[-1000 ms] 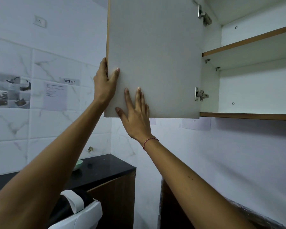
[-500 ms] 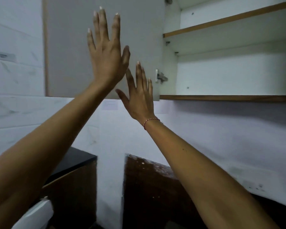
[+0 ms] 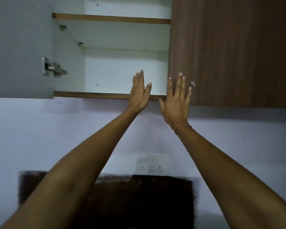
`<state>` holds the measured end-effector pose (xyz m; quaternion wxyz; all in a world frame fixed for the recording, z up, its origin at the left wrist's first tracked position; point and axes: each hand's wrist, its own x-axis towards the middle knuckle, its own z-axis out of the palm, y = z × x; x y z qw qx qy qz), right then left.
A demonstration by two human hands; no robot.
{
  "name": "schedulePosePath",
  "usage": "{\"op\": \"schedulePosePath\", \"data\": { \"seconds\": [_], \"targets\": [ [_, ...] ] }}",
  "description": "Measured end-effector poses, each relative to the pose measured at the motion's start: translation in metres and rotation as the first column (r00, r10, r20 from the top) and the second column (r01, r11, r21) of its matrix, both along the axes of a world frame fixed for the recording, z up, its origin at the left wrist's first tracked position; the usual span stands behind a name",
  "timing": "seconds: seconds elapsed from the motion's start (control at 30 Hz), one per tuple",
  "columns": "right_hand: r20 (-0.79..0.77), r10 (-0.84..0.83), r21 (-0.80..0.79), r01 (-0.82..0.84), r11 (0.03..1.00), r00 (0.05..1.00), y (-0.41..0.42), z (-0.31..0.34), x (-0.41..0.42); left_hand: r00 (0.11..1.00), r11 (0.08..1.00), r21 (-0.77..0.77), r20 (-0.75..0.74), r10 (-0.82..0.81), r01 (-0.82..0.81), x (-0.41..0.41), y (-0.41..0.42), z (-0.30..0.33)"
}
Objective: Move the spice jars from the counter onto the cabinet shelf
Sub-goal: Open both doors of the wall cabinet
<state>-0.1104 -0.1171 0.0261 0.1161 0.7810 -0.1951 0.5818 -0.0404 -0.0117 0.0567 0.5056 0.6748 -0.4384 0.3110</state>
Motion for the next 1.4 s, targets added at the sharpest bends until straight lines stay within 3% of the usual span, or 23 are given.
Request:
{"op": "schedulePosePath", "data": {
  "seconds": [0.1, 0.2, 0.33, 0.7, 0.77, 1.0, 1.2, 1.4],
  "targets": [
    [-0.05, -0.024, 0.038, 0.026, 0.999, 0.998, -0.039, 0.001, -0.009, 0.972, 0.986, 0.013, -0.17, -0.16, 0.164, -0.011, -0.052, 0.002],
    [-0.099, 0.101, 0.099, -0.092, 0.991, 0.99, -0.057, 0.002, -0.007, 0.89, 0.952, -0.03, -0.348, -0.295, 0.304, -0.019, -0.081, 0.006],
    [-0.156, 0.158, 0.123, -0.14, 0.982, 0.975, -0.064, -0.002, -0.01, 0.825, 0.922, -0.1, -0.419, -0.379, 0.373, -0.022, -0.084, 0.01],
    [0.066, 0.182, 0.11, -0.189, 0.976, 0.981, -0.013, -0.008, -0.084, 0.718, 0.78, -0.101, -0.334, -0.611, 0.617, -0.096, -0.042, 0.012],
    [0.081, 0.208, 0.087, -0.215, 0.973, 0.975, -0.005, -0.009, -0.106, 0.654, 0.725, -0.124, -0.351, -0.67, 0.677, -0.111, -0.038, 0.01],
    [0.088, 0.132, -0.058, -0.127, 0.99, 0.987, 0.013, -0.01, -0.178, 0.287, 0.407, -0.305, -0.368, -0.884, 0.861, -0.182, -0.049, 0.002],
    [0.147, 0.004, -0.121, 0.014, 0.993, 0.989, 0.004, -0.014, -0.238, 0.142, 0.224, -0.265, -0.295, -0.945, 0.938, -0.241, -0.07, -0.005],
    [0.136, -0.133, -0.134, 0.151, 0.979, 0.982, -0.018, -0.019, -0.298, 0.2, 0.221, -0.058, -0.259, -0.945, 0.973, -0.284, -0.09, -0.003]
  ]
}}
